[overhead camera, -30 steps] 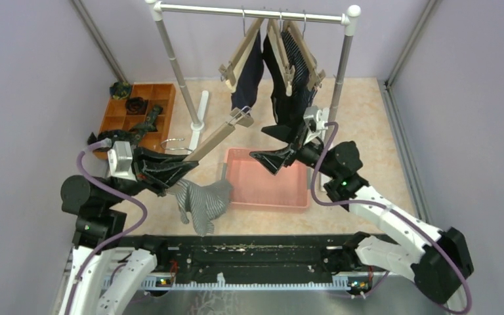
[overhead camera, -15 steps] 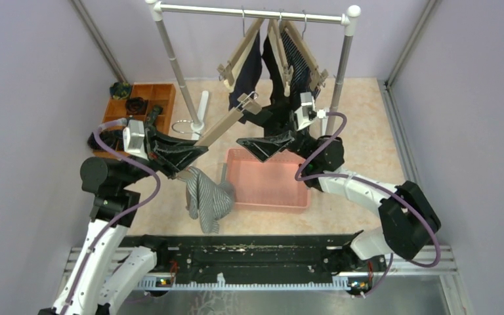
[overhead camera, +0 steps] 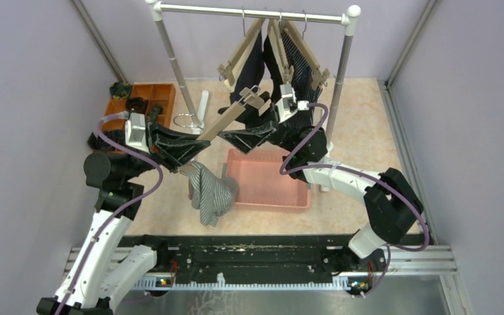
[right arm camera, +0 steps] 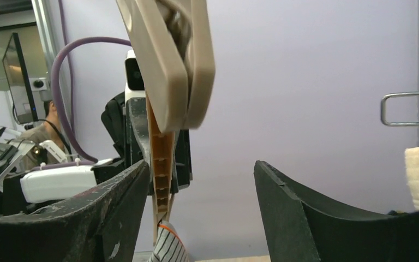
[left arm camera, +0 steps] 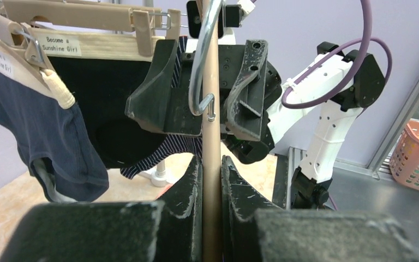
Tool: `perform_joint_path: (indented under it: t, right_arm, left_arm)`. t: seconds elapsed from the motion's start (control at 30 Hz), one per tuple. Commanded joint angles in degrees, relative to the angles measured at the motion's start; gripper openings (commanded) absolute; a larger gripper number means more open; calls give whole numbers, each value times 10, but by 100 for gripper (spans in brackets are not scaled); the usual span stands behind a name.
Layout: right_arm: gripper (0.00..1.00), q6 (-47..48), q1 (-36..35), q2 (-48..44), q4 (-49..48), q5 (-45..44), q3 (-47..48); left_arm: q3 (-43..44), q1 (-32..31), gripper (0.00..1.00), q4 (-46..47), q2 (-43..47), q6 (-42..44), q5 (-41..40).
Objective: Remove the underwear clipped to the hanger
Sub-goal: Remove the underwear from the hanger.
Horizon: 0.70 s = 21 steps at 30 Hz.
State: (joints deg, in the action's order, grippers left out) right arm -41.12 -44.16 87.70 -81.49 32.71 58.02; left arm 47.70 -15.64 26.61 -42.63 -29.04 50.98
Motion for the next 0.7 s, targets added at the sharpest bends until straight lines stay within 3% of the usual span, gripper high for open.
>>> perform_joint_path:
  t: [0.0,0.27,0.4,0.67]
  right_arm:
    - [70,3,-14,-1,-12,7,32]
    - [58,20,-18,-20,6,6,37]
    - [46,23,-20,-24,12,7,47]
    - [48,36,-20,-32,22,5,63]
  left_arm:
    - [8,-1,0,56,-4,-28,8]
    - [-6,-2,0,52,2,-33,6]
    - [-11,-3,0,45,1,-31,5]
    - [-20,-4,0,43,-2,-27,7]
